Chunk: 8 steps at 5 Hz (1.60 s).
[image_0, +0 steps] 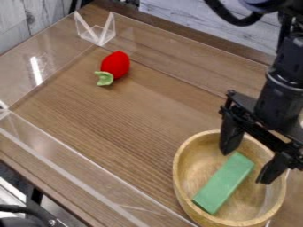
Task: Remove the green block from the brown bowl and put it on the table
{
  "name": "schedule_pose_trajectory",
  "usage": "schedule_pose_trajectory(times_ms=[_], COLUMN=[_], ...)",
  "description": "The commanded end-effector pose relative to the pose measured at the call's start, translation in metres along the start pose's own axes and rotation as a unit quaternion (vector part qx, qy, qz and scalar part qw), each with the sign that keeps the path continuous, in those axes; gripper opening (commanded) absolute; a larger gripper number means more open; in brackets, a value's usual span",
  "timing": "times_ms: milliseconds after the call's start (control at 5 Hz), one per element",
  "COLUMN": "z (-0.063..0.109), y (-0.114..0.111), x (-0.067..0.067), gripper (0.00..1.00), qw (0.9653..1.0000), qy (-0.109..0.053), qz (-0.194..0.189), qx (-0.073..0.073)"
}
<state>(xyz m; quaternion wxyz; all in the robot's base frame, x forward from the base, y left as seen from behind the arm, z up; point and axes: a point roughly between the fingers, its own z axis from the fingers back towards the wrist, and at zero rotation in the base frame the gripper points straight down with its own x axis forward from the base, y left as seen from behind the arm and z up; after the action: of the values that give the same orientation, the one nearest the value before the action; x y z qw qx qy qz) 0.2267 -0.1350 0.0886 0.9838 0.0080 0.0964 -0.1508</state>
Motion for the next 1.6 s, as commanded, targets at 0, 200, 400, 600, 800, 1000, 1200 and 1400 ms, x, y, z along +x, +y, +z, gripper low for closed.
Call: schedule_pose_trajectory(times_ms=[0,200,400,600,800,1000,1200,1400], z=[0.017,0.01,0.004,0.004,0.007,0.0,0.0,0.004], y=[-0.001,-0.008,-0.01,-0.007,-0.006,0.006,0.014,0.006], x=[-0.004,-0.005,0.0,-0.003,-0.001,0.006,0.009,0.008], gripper=[1.0,1.0,1.0,1.0,1.0,1.0,1.0,1.0], qw=[0.9994,0.9998,0.999,0.9994,0.9985,0.9969,0.9954,0.9943], qy=[-0.025,-0.021,-0.027,-0.029,-0.04,-0.05,-0.062,-0.071], qz=[-0.022,0.005,0.034,0.006,-0.026,-0.047,-0.06,-0.065], qx=[0.004,0.003,0.005,0.016,0.029,0.037,0.042,0.044])
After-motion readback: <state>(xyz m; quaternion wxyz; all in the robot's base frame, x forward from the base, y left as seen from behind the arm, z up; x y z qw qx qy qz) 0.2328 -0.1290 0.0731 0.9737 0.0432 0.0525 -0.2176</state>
